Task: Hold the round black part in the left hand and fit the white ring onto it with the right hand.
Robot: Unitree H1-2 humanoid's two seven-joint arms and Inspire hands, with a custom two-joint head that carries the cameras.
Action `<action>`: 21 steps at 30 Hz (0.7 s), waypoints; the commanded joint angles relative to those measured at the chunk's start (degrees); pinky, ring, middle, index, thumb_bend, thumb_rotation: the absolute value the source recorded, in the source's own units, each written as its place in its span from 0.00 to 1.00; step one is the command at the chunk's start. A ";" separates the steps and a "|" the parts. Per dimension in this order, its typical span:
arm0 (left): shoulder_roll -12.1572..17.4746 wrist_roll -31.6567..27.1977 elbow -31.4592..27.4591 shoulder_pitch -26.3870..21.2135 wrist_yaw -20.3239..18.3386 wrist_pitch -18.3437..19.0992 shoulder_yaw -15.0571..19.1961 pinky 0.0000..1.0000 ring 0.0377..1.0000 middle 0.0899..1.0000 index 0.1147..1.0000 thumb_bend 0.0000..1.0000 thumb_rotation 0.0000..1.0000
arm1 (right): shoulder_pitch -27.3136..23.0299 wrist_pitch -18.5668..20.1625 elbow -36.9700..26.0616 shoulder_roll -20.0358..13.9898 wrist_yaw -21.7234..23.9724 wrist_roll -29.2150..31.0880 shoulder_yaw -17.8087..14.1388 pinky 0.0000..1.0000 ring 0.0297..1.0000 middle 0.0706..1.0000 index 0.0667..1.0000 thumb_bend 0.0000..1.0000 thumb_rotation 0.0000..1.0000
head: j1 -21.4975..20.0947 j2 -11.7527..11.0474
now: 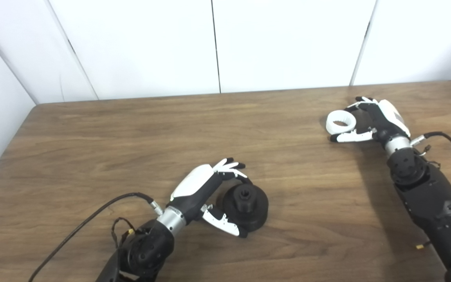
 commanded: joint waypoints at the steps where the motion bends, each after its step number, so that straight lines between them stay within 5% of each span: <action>1: 0.47 0.68 0.43 1.06 -1.00 0.96 -0.52 0.92 1.00 0.91 0.55 0.90 0.17 | -1.11 -0.50 -0.39 -0.57 -1.25 -0.79 -0.18 0.95 0.99 0.91 0.52 0.69 0.16 | -0.11 -0.09; 4: 0.39 0.73 0.69 1.20 -0.72 0.69 -0.54 0.92 1.00 0.91 0.55 0.90 0.18 | -1.19 -1.12 -0.06 -0.48 -2.06 -0.81 -0.19 0.95 0.99 0.90 0.46 0.53 0.14 | -0.34 -0.58; 21: 0.25 0.50 1.39 1.78 0.05 -0.45 -0.50 0.92 1.00 0.91 0.55 0.90 0.17 | -1.61 -1.03 -0.80 -0.28 -2.35 -0.88 -0.21 0.98 0.98 0.89 0.45 0.52 0.14 | -0.36 -1.59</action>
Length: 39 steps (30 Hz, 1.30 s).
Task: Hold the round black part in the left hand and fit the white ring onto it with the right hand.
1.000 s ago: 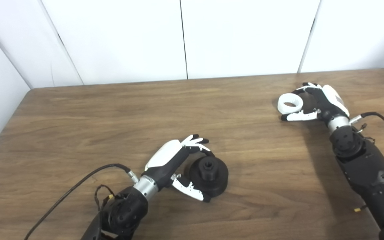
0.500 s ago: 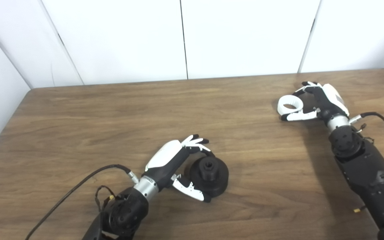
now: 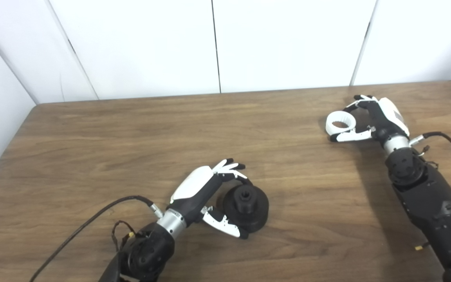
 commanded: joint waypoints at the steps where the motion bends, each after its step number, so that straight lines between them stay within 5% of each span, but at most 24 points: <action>1: 0.65 0.58 1.18 0.77 -1.48 0.94 -0.59 0.92 1.00 0.91 0.55 0.90 0.17 | -1.64 0.22 -0.73 -0.62 -0.87 -0.95 -0.16 0.99 0.98 0.89 0.45 0.52 0.14 | -0.02 -0.01; 21: 0.68 0.47 2.01 -0.02 -1.59 1.53 -0.60 0.93 1.00 0.91 0.55 0.90 0.18 | 1.56 2.30 -9.65 -1.76 1.86 -1.89 -0.20 0.98 0.98 0.88 0.45 0.53 0.14 | -0.19 -0.11; 39: 0.55 0.48 3.76 -0.25 -0.92 -0.20 -0.81 0.92 1.00 0.91 0.55 0.90 0.18 | 7.23 8.79 -28.98 -2.64 10.38 -3.26 -0.55 1.00 0.98 0.88 0.45 0.53 0.15 | -0.20 -0.52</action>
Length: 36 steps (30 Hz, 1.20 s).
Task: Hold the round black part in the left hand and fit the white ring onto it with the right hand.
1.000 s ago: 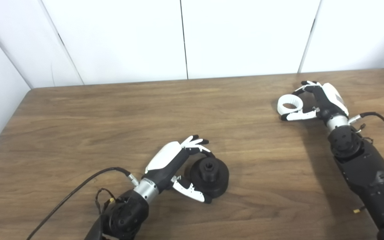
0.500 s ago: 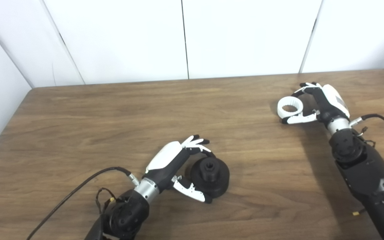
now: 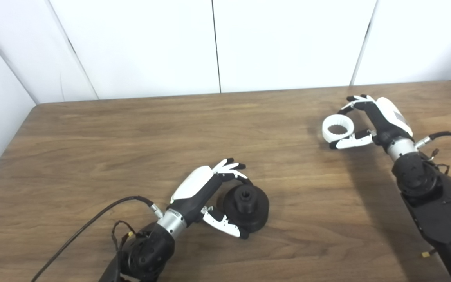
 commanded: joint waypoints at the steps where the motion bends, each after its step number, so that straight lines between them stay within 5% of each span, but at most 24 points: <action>1: 0.60 1.17 2.19 0.28 -1.31 1.27 -0.71 0.92 1.00 0.91 0.55 0.90 0.18 | -0.94 0.86 -4.33 -0.38 1.02 -0.08 -0.58 1.00 0.98 0.88 0.45 0.53 0.15 | -0.02 0.01; 18: 0.03 1.74 2.83 0.11 -0.94 1.03 -0.99 0.92 1.00 0.91 0.55 0.90 0.18 | 5.04 7.42 -22.08 2.20 7.84 -1.67 0.54 1.00 1.00 0.89 0.45 0.53 0.14 | 0.34 -0.10; 36: -0.40 2.04 3.27 -0.25 -0.53 0.95 -0.92 0.92 1.00 0.91 0.55 0.90 0.18 | 10.90 8.67 -31.47 5.75 10.88 -3.17 2.31 1.00 0.99 0.89 0.45 0.53 0.14 | 0.68 0.23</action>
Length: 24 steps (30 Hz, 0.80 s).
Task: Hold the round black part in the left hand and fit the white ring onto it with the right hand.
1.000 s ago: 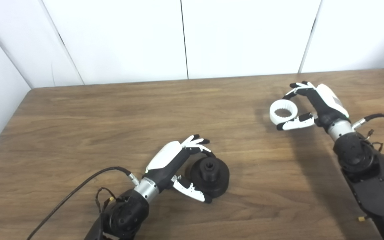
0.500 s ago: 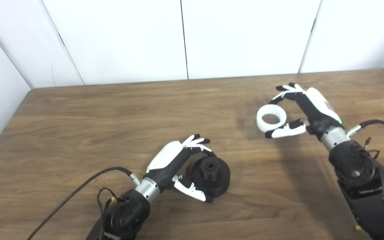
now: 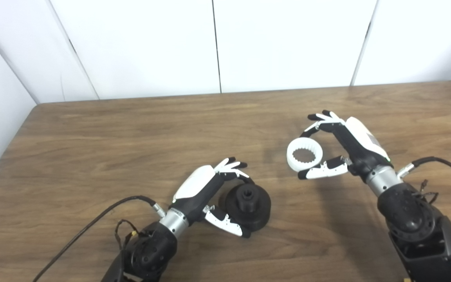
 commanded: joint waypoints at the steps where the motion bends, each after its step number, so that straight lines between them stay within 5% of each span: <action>1: 0.31 1.36 2.27 0.08 -1.07 1.48 -0.71 0.92 1.00 0.91 0.55 0.90 0.18 | -1.15 -0.37 -3.58 0.29 0.38 -0.09 -0.05 1.00 0.99 0.89 0.45 0.53 0.14 | -0.02 0.05; 24: 0.24 1.31 2.48 -0.13 -1.12 1.63 -0.61 0.92 1.00 0.91 0.55 0.90 0.18 | 0.67 0.61 -8.36 2.36 3.27 -0.98 0.54 1.00 1.00 0.88 0.45 0.53 0.14 | 0.05 0.29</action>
